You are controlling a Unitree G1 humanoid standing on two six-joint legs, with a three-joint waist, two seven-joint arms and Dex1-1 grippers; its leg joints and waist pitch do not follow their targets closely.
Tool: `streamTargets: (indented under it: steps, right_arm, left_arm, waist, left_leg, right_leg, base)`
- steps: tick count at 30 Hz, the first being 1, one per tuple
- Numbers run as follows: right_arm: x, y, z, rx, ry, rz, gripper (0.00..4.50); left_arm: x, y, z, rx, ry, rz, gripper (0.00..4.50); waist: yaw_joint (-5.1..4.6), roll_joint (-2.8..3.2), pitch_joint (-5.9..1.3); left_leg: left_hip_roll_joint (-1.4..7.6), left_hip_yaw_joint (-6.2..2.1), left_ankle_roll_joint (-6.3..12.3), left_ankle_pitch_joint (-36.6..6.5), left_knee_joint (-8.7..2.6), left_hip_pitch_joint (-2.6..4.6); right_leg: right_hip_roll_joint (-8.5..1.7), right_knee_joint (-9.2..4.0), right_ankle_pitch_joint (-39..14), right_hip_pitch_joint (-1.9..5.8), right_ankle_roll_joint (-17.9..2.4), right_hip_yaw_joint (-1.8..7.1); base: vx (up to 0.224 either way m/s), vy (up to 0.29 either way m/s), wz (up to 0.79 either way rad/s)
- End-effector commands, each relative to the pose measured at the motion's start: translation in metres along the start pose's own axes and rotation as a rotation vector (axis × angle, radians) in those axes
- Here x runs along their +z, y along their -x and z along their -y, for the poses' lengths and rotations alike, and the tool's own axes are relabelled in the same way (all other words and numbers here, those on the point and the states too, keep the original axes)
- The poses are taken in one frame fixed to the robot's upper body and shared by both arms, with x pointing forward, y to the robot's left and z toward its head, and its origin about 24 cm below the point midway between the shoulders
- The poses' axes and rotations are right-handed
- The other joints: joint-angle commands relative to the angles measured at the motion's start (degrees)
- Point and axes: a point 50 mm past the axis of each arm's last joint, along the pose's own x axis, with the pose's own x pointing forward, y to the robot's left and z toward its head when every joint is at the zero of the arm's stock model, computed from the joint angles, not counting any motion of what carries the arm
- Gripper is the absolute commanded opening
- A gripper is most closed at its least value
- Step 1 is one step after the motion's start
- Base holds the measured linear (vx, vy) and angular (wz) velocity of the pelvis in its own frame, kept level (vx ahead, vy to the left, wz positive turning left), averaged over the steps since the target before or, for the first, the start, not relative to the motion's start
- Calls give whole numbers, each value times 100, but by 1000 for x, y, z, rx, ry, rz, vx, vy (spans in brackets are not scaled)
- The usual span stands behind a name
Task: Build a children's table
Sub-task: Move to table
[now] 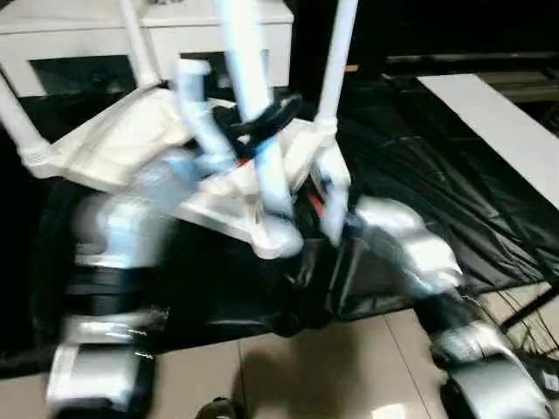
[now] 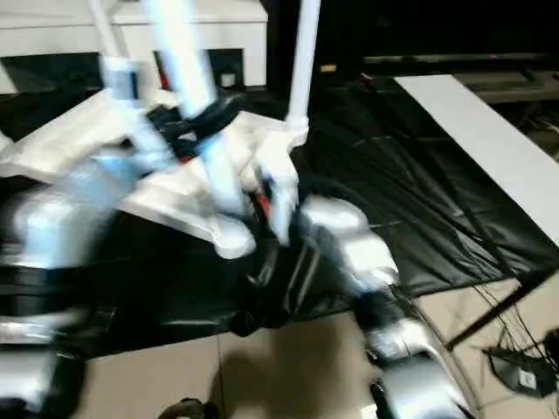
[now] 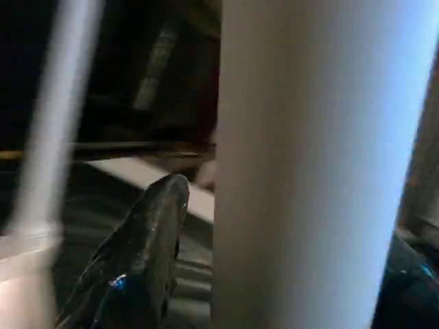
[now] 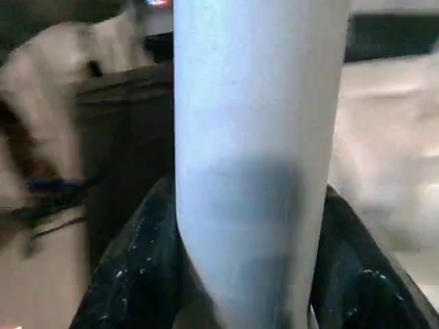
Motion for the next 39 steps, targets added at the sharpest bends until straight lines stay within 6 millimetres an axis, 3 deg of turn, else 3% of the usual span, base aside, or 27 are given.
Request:
streamTargets:
  steps: [1,3,5,9,10,13,21,25,36,39]
  right_arm:
    - [8,8,-12,166,4,-30,190]
    - [10,15,-15,222,-25,-41,189]
    - [11,18,-15,244,-36,-40,189]
    - [16,24,-17,285,-56,-41,189]
    - [16,25,-17,296,-62,-43,189]
    - [18,25,-18,311,-67,-51,189]
    - [19,20,-19,311,-65,-54,189]
    - [21,19,-18,306,-57,-49,189]
    - [43,15,-5,219,8,23,189]
    - [46,13,1,166,-1,64,259]
  left_arm:
    - [1,2,9,-170,5,-74,339]
    - [3,4,9,-202,16,-101,339]
    - [5,5,9,-214,27,-104,309]
    - [8,8,7,-242,55,-109,302]
    - [9,9,7,-258,62,-108,270]
    - [7,8,8,-279,91,-106,262]
    - [11,6,4,-247,130,-55,187]
    - [15,6,2,-218,122,-44,177]
    - [26,7,-11,-116,83,-31,175]
    - [28,6,-9,-118,13,-58,175]
  waist:
    - [45,29,-476]
    - [45,30,-455]
    - [38,41,-431]
    - [46,48,-434]
    - [58,91,-434]
    - [51,81,-441]
    - [64,69,-472]
    - [63,77,-479]
    - [102,64,-477]
    - [98,67,-479]
  left_leg:
    - [295,-126,118,-1237,-363,254]
    - [306,-123,80,-1340,-374,254]
    - [308,-132,-52,-1586,-391,262]
    - [316,-152,-191,-1754,-401,288]
    - [306,-158,-231,-1816,-401,297]
    - [314,-162,-272,-1835,-409,296]
    - [306,-156,-194,-1576,-384,275]
    - [303,-155,-153,-1500,-375,268]
    - [307,-156,-220,-1547,-373,283]
    - [311,-153,-209,-1499,-380,281]
  right_leg:
    - [-414,-398,-391,251,-1323,219]
    - [-434,-412,-619,240,-1313,233]
    - [-459,-447,-1013,216,-1325,245]
    - [-470,-467,-1280,200,-1283,248]
    - [-467,-471,-1357,197,-1257,245]
    - [-466,-464,-1275,199,-1277,243]
    - [-461,-434,-856,224,-1370,231]
    - [-455,-410,-666,233,-1435,225]
    - [-475,-423,-890,224,-1363,231]
    - [-465,-410,-755,219,-1373,228]
  base:
    - [0,0,0]
    - [0,0,0]
    - [0,0,0]
    - [0,0,0]
    - [0,0,0]
    - [0,0,0]
    - [0,0,0]
    - [0,0,0]
    - [0,0,0]
    - [0,0,0]
